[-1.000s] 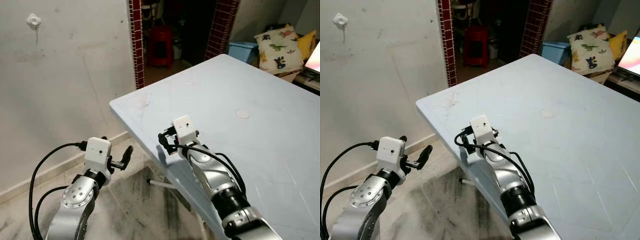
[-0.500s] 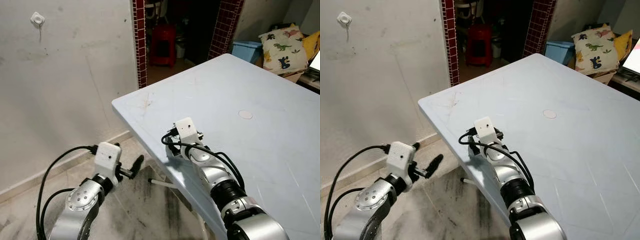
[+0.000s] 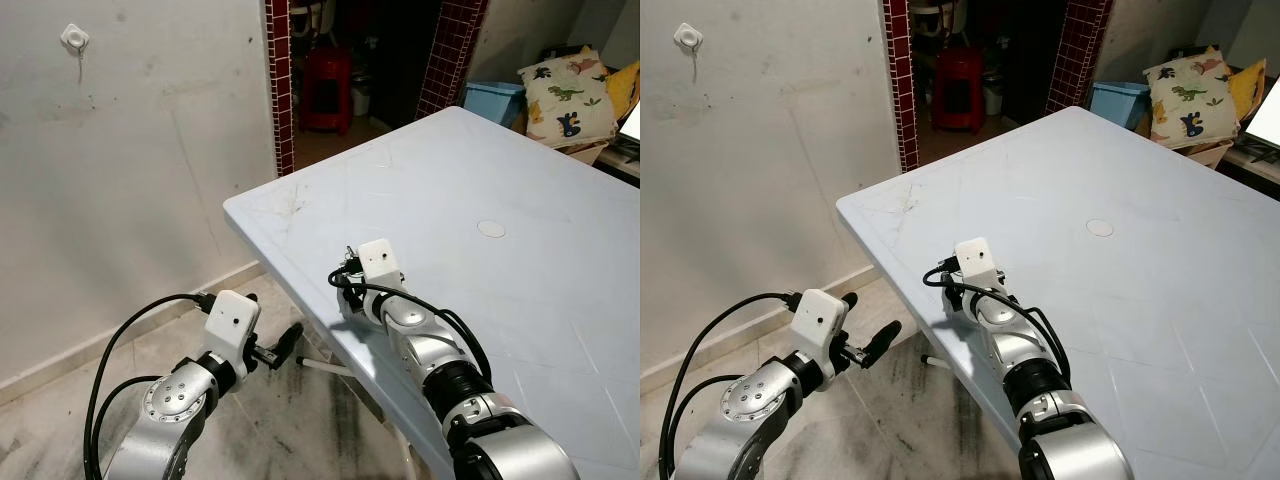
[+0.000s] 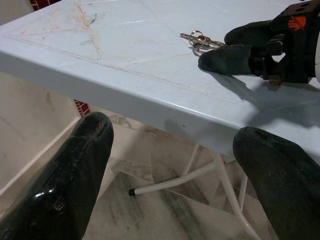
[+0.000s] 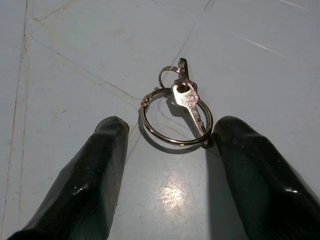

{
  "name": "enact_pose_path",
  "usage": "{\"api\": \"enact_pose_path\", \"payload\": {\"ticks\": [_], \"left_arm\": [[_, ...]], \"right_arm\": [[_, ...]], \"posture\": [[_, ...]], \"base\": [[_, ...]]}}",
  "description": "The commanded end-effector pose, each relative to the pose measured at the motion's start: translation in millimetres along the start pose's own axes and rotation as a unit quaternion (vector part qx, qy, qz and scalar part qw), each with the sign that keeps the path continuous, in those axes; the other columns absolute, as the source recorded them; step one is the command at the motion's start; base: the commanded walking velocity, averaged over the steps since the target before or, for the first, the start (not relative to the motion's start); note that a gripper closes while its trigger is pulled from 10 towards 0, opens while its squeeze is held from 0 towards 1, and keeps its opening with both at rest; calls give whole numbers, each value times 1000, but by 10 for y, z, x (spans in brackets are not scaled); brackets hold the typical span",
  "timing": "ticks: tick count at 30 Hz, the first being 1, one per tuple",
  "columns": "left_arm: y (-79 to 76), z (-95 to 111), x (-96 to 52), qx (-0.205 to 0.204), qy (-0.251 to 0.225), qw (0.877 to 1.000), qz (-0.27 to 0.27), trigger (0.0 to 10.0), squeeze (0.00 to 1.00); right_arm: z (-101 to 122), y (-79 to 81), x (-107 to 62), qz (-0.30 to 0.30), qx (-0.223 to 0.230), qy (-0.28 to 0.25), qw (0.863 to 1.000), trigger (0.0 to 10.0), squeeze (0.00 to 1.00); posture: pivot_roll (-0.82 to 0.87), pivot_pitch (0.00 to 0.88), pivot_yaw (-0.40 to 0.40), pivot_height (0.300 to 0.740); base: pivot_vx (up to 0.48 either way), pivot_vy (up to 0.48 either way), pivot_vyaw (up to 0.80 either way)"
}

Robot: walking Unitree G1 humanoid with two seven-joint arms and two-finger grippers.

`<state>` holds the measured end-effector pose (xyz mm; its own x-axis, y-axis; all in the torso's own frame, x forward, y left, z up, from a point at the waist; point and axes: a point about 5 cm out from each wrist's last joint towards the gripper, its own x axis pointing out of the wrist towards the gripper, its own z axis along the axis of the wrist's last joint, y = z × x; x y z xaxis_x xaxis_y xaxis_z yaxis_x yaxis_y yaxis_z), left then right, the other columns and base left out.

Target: Hang keys on a hook

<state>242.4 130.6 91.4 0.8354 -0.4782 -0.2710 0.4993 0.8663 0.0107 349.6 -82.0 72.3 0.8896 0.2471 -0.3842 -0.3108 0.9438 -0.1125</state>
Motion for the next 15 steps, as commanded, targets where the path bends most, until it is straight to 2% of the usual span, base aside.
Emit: {"api": "enact_pose_path", "payload": {"ticks": [1, 15], "left_arm": [[13, 6, 16, 10, 3, 1000, -1, 10000, 0], [13, 8, 19, 21, 2, 1000, -4, 10000, 0]], "right_arm": [[46, -12, 15, 1, 1, -5, 1000, 0, 0], [45, 16, 21, 5, 2, -11, 1000, 0, 0]], "posture": [[87, 0, 8, 740], [89, 0, 13, 740]], "base": [[0, 0, 0], [0, 0, 0]]}}
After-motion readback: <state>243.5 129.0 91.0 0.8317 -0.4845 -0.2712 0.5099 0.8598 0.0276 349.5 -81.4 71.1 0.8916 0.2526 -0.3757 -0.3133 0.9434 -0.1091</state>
